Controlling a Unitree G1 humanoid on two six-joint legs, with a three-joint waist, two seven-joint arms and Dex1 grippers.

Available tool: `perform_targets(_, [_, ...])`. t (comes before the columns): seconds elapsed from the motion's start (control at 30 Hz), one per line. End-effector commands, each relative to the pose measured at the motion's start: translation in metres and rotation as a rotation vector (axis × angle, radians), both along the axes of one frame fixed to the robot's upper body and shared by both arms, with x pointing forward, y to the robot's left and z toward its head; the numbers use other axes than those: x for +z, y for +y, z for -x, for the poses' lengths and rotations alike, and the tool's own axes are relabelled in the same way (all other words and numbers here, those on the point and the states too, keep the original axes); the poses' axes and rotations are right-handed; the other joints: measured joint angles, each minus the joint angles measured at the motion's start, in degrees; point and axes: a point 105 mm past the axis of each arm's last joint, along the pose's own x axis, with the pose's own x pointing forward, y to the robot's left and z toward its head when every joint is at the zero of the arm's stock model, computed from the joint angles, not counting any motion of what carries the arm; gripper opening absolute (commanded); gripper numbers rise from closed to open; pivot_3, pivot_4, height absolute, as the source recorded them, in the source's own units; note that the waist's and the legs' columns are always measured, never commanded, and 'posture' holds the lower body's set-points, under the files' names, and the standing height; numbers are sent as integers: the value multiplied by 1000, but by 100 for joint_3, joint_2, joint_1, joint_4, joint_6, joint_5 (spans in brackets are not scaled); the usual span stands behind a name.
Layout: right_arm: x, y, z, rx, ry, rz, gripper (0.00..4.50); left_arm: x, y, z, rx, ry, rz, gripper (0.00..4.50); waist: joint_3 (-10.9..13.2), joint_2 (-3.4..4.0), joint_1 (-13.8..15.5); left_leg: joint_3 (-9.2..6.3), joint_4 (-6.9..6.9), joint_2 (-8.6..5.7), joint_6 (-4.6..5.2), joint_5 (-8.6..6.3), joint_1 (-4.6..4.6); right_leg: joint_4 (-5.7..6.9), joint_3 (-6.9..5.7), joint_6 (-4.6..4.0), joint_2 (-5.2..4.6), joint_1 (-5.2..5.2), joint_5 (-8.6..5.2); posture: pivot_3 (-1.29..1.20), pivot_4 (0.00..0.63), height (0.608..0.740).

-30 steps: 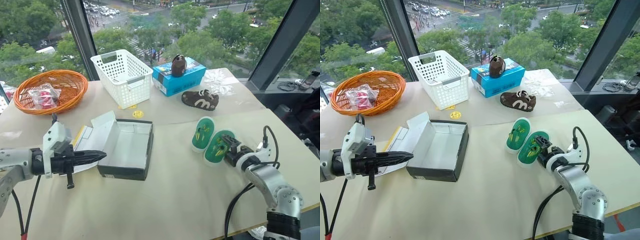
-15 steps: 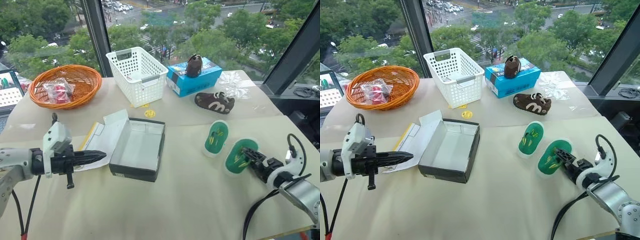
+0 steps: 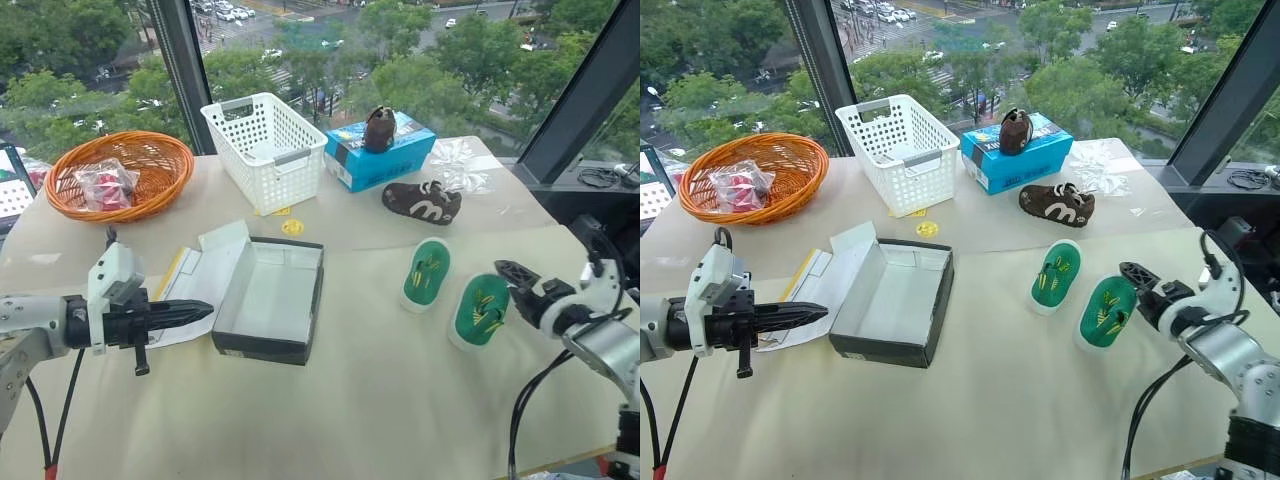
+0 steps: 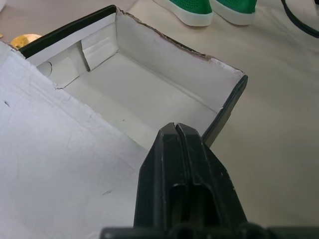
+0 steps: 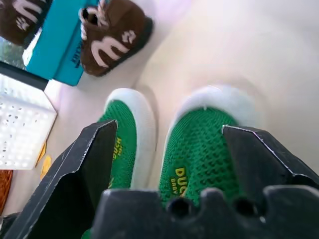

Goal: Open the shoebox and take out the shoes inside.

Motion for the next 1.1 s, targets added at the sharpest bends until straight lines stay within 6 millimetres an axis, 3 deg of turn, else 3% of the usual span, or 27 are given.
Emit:
perform_targets(0.03, [5,6,-11,18,-26,-9,4125,7,-1,1,-8,-36,-14,0,0,0,-21,5,1,0,0,0,2,2,5,0,0,0,0,0,150,731])
perform_targets(0.17, [11,10,-19,44,-39,38,4125,9,-1,3,-5,-36,-15,0,0,0,-52,32,1,0,1,0,9,11,33,3,2,1,1,0,150,731])
perform_targets(0.33, [22,1,-10,73,-36,230,4125,10,4,1,37,-61,-20,0,0,1,-27,39,0,0,0,0,17,17,37,3,4,-9,1,0,150,731])
perform_targets(0.47, [51,2,-2,109,-107,389,4125,17,10,-9,134,-137,34,0,1,5,-3,41,-1,-1,0,-1,14,16,37,4,1,-10,1,0,150,731])
perform_targets(0.57, [83,5,3,95,-204,497,4125,20,29,-28,300,-218,91,0,1,10,-1,43,1,-3,0,-1,14,15,41,9,-1,-10,4,0,150,731])
perform_targets(0.7, [103,7,8,59,-254,666,4125,21,47,-42,450,-271,161,0,0,11,-4,48,2,-2,-1,-1,14,20,45,11,3,-5,5,0,150,731])
perform_targets(0.83, [120,40,15,106,-377,849,4125,18,86,-59,706,-314,228,0,0,8,-14,51,3,-4,-1,-1,16,21,49,12,1,-7,6,0,150,731])
perform_targets(0.97, [112,90,27,113,-469,870,4125,16,120,-59,928,-377,274,0,-3,3,-37,52,-2,5,-8,-3,14,24,50,13,7,-7,6,0,150,731])
perform_targets(1.1, [101,98,36,-3,-464,865,4125,6,146,-51,1066,-398,279,0,-8,-4,6,53,5,2,-17,0,8,26,46,-27,-1,-27,32,0,150,731])
